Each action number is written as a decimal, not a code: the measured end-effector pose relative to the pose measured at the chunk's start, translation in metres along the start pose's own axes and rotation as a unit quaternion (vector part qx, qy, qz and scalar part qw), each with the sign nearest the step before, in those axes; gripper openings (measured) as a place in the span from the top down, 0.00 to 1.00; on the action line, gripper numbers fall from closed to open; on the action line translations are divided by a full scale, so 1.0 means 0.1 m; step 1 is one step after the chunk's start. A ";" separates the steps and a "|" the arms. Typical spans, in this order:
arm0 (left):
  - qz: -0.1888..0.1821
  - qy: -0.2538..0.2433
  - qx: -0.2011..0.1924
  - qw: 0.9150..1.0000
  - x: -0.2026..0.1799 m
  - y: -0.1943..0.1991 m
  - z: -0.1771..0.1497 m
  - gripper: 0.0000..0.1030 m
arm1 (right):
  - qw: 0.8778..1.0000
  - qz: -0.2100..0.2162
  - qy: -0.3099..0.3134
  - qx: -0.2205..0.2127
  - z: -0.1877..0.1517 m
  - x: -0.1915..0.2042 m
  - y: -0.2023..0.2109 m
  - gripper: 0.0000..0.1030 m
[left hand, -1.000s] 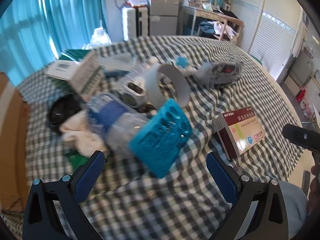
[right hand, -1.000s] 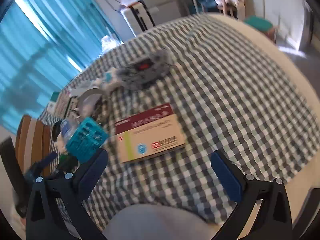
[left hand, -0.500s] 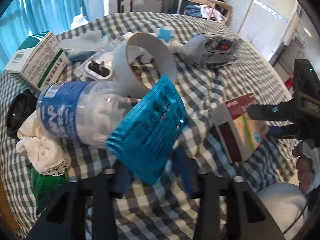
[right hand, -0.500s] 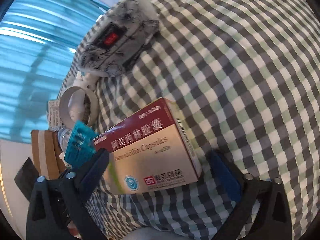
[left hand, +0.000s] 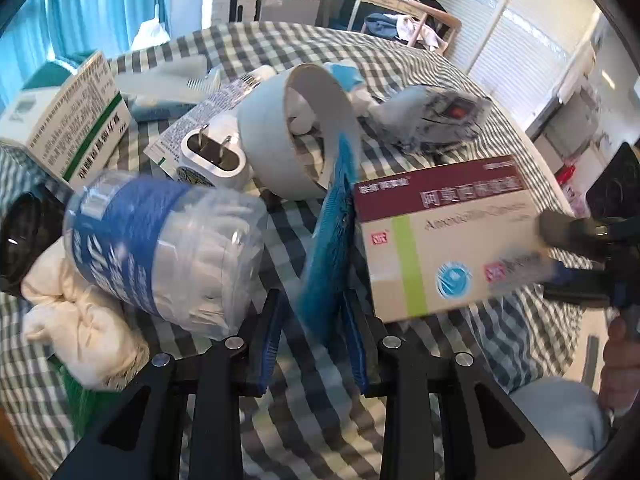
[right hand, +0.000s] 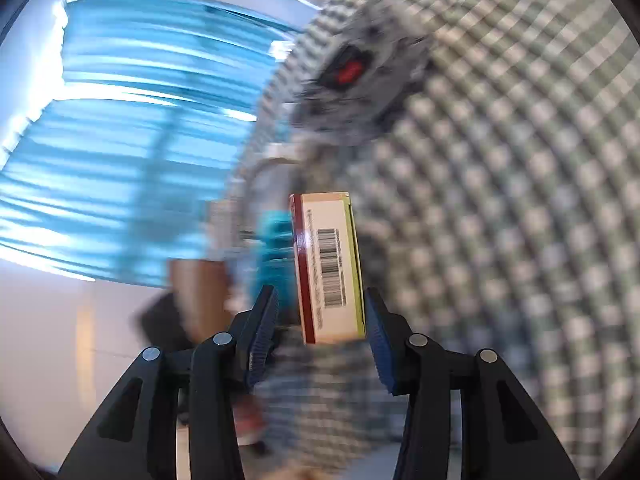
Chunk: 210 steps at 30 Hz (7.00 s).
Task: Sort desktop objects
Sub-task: 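Grasp the Amoxicillin box with the right tool while the left grasps the silver blister pack, then carry both items to the cardboard box and open both tools to drop them, then grasp the green snack bag with the left tool while the right grasps the tape roll, then carry the bag and tape roll over the cardboard box and release both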
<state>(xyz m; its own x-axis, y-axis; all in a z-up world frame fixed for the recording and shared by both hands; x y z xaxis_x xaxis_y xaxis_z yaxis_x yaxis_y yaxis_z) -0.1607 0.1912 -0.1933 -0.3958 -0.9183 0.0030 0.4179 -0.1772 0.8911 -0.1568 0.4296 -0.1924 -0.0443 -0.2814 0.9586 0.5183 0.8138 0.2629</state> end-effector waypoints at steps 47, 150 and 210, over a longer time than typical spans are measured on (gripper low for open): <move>0.018 -0.119 -0.045 0.992 -0.91 -0.17 0.69 0.91 | 0.953 -0.262 0.149 -0.036 -0.15 0.22 0.23 0.72; 0.123 0.157 0.009 0.980 1.06 0.23 -0.41 0.03 | 0.916 -0.262 0.293 -0.080 -0.37 0.91 -0.94 0.11; 0.132 0.189 -0.124 0.965 1.35 2.17 -0.51 0.54 | 0.881 -0.222 0.415 -0.042 -1.72 2.45 -0.90 0.22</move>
<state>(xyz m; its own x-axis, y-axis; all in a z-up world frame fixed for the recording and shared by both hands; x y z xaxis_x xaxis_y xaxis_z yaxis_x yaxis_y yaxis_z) -0.0821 0.0104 -0.0221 0.0574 -0.9983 0.0080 0.6653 0.0442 0.7453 -0.0679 0.1998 -0.0002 0.3626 -0.8662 0.3438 0.6700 0.4987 0.5499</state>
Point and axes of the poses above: each gripper's, at about its wrist camera, not at the fingertips, and y roughly against the way its jaws point, x to its left, z to its top, the point moved 3 cm from there along -y, roughly the way its jaws point, and after that the axes turned 13 degrees about z, right-handed, at the moved point
